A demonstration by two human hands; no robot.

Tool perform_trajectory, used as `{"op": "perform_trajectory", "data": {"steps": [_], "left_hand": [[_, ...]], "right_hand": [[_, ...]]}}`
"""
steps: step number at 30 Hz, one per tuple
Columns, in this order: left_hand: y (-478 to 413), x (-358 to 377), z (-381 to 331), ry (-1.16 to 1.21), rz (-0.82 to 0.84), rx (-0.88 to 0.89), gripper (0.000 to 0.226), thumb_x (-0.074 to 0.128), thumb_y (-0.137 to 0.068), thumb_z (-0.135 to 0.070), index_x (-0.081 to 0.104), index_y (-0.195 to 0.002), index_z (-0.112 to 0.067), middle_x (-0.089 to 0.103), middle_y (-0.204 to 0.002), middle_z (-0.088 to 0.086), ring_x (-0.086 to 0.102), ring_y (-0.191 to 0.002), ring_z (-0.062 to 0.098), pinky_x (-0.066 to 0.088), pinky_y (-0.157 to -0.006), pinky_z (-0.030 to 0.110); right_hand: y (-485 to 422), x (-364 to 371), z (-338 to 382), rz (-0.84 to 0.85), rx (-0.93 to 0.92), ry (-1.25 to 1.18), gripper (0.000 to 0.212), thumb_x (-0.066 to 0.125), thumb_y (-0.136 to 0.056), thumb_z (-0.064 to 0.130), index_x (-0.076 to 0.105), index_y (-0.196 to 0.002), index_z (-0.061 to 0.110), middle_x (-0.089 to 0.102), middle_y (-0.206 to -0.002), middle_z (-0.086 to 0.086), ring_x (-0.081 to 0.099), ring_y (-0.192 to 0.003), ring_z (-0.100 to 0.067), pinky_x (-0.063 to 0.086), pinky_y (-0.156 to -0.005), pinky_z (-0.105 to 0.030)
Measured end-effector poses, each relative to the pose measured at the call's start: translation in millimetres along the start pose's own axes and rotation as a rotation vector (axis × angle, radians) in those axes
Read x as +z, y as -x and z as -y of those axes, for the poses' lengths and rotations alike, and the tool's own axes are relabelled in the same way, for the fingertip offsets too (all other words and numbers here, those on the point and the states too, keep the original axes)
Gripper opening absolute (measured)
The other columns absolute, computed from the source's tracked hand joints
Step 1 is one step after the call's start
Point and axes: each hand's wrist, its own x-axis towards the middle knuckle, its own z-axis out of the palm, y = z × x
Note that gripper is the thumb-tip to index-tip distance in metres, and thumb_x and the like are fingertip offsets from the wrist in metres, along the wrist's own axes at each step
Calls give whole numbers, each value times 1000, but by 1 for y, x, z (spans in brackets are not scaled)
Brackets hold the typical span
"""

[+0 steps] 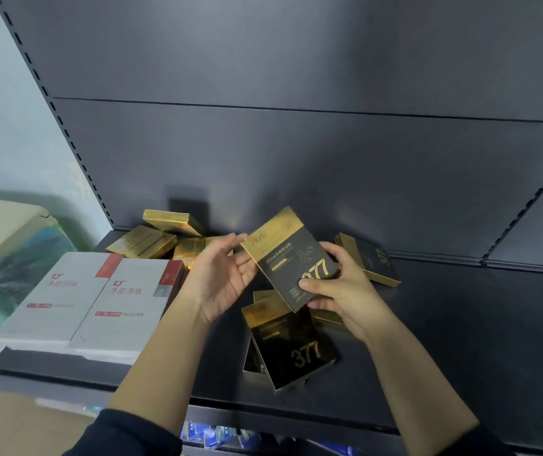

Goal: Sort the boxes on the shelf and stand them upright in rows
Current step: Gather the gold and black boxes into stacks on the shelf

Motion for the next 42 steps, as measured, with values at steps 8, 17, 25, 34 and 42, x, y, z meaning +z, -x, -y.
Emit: {"op": "perform_trajectory", "data": {"steps": [8,17,25,34,42], "left_hand": [[20,11,42,-168,-230,230,32,58,-92,1,62,-124,-2,73,-107,10,73,-87,12,57,-68,19],[55,8,62,-504,-455,208,25,71,-87,-16,67,-110,-7,70,-100,6,67,-95,20,55,-88,37],[85,5,87,-603,-410,-10,25,49,-98,-29,48,-123,-27,58,-114,-6,53,-102,11,40,-87,32],[74,-2,65,-709,-213,-109,39,39,-101,-38,47,-139,-31,65,-123,8,62,-109,24,50,-89,39],[72,-8,52,-720,-234,-131,32,32,-104,-38,59,-121,-34,68,-114,7,62,-108,25,46,-99,42]], "right_hand": [[22,9,-5,-55,2,68,16,57,-96,33,63,-106,22,69,-106,-2,66,-98,-19,54,-70,-31],[50,30,-33,-219,11,200,20,54,-97,31,58,-112,19,65,-108,1,61,-101,-16,48,-79,-30],[64,44,-43,-258,189,231,42,48,-100,19,43,-141,15,54,-130,-4,53,-117,-22,42,-98,-36],[69,69,-51,-148,221,-62,38,57,-95,23,51,-131,13,63,-122,-13,58,-115,-27,43,-106,-49],[63,84,-53,-65,217,-146,48,57,-96,17,43,-141,19,58,-130,-8,54,-120,-23,45,-103,-38]]}}
